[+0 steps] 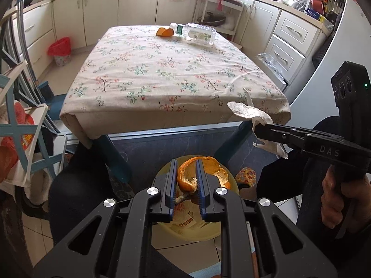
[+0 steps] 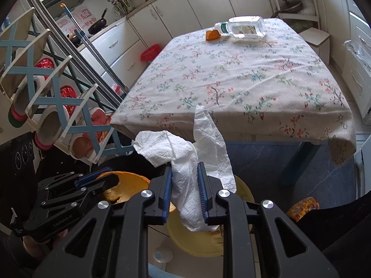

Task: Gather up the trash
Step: 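Carry the orange peel and tissue over the yellow bucket with both grippers, then open both grippers over the bucket to drop peel and tissue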

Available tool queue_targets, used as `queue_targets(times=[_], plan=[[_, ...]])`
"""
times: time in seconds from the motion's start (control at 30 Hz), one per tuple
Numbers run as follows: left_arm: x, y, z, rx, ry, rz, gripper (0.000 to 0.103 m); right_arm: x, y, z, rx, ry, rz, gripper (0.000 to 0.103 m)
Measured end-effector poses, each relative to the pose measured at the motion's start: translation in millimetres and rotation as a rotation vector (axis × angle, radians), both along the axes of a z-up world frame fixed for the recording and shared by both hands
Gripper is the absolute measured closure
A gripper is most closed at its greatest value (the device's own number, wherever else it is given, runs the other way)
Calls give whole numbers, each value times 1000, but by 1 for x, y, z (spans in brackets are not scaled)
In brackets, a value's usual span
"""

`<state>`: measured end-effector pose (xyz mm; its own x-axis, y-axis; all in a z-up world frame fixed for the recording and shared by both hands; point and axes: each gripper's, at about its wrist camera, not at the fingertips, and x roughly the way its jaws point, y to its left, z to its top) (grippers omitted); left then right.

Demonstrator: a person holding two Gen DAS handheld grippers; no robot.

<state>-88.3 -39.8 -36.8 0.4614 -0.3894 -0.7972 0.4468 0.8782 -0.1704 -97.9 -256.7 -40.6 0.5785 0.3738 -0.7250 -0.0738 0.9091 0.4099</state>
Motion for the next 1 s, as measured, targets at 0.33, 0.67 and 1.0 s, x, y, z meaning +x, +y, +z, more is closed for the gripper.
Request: queue_targets(times=[0.33,0.67,1.0], plan=[[3,-11,-23,16,47,-24,88,1,2,-18,-14,72,14,81],[0,-21,-29,61,64,-63,88,4,17,-36,-53,179,77,74],[-9,-25,-24,97,29,-76,72,3,10,-40,-35,220,57,61]])
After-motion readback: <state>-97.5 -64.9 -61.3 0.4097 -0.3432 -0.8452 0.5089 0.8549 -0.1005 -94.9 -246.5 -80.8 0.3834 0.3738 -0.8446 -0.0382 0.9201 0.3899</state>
